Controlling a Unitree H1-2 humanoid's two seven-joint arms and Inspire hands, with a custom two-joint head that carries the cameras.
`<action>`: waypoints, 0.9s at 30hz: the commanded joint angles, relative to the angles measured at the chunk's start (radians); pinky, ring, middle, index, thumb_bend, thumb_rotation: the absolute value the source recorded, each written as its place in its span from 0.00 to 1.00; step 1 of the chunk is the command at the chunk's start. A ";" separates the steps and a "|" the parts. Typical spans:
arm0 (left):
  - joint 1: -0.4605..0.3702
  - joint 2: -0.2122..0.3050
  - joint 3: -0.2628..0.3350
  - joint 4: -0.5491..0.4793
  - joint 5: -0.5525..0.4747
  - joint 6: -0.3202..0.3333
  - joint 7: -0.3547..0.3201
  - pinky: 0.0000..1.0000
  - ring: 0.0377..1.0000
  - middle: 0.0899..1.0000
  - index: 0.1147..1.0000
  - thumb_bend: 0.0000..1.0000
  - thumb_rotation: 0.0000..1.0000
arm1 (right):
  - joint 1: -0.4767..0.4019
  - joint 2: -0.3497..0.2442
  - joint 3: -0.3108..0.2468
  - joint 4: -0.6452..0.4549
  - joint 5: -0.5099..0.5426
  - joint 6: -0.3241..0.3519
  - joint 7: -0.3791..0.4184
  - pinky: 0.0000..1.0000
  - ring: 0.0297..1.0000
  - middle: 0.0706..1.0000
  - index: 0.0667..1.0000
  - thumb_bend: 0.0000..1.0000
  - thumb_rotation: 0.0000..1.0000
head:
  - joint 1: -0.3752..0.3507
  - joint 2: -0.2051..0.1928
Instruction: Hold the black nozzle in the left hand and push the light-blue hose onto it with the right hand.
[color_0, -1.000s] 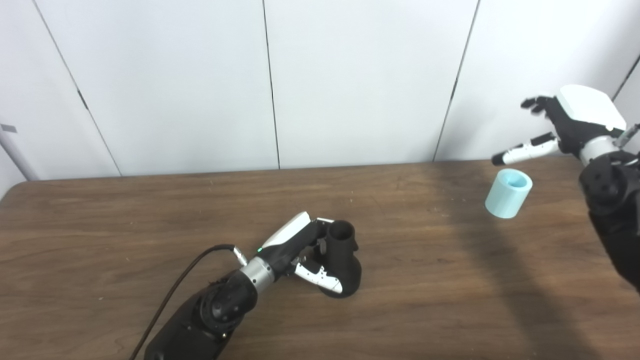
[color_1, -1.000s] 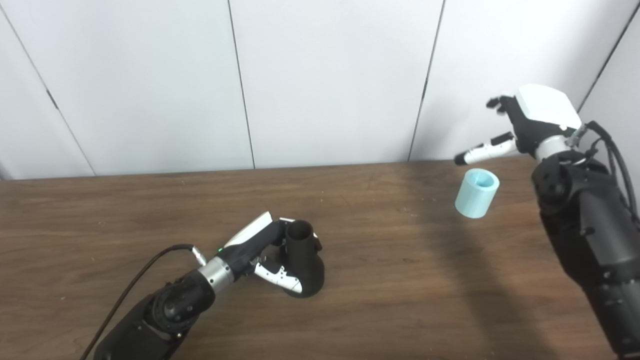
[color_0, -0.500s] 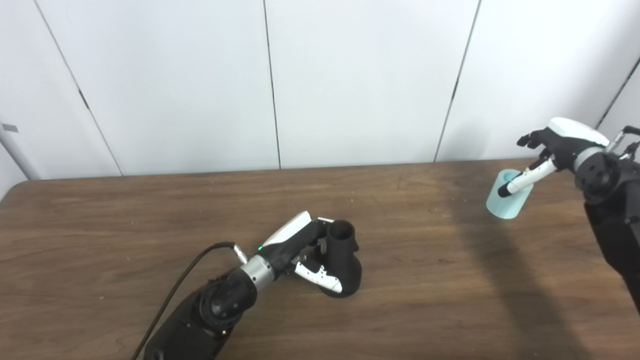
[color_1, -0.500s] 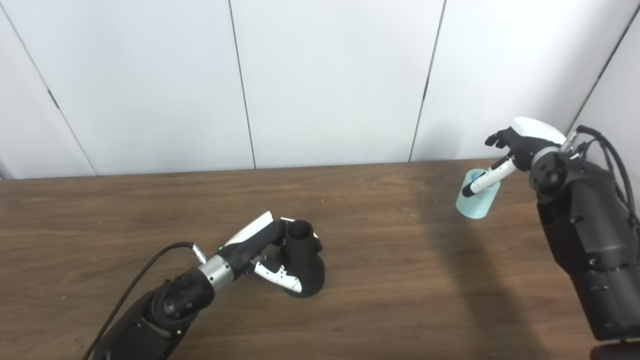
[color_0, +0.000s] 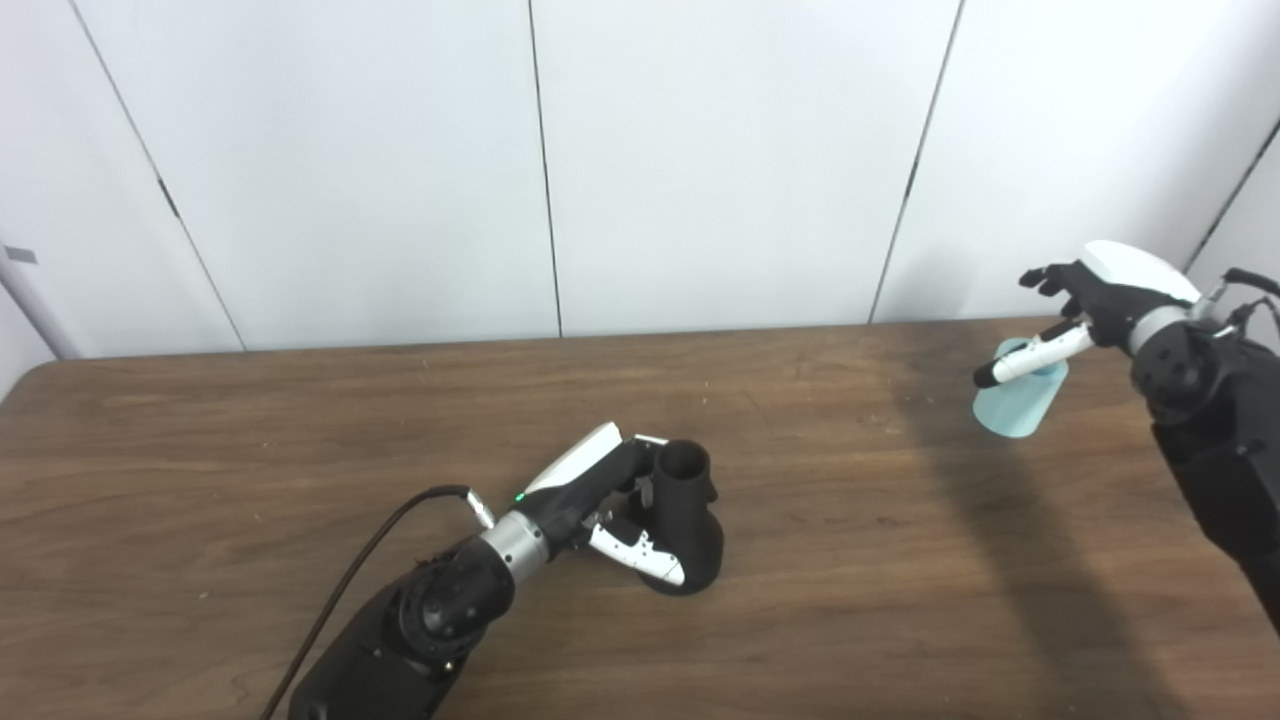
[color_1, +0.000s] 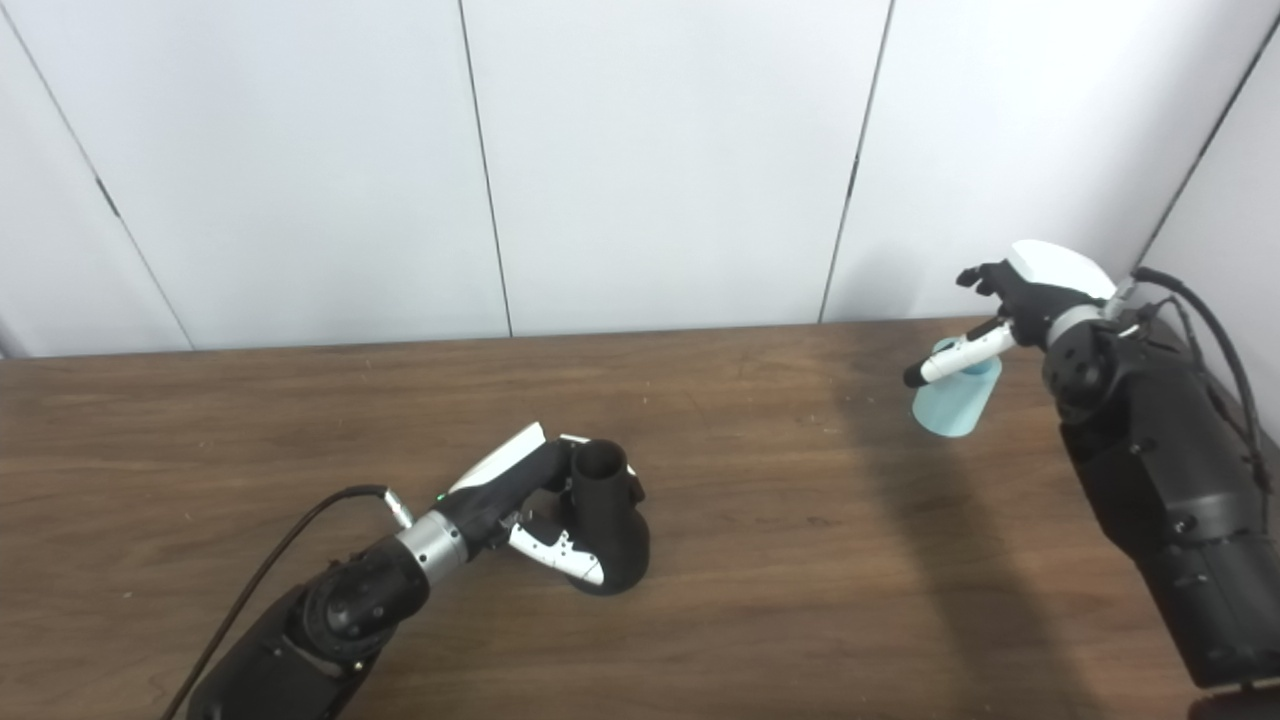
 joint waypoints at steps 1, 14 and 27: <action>0.081 0.028 -0.038 0.062 0.056 0.111 -0.088 0.47 0.51 0.52 0.43 0.51 0.08 | -0.055 -0.047 0.005 -0.012 -0.005 -0.003 -0.025 0.58 0.76 0.84 0.84 1.00 0.47 | -0.001 0.000; 0.080 0.026 -0.039 0.052 0.057 0.120 -0.093 0.47 0.51 0.53 0.43 0.51 0.08 | -0.097 -0.016 0.016 0.052 -0.100 0.046 0.096 0.61 0.77 0.86 0.86 1.00 0.37 | 0.000 0.007; 0.079 0.043 -0.042 0.047 0.061 0.108 -0.101 0.48 0.53 0.54 0.43 0.51 0.08 | -0.114 0.028 -0.049 0.040 -0.246 0.046 0.286 0.56 0.72 0.79 0.86 1.00 0.24 | -0.008 0.006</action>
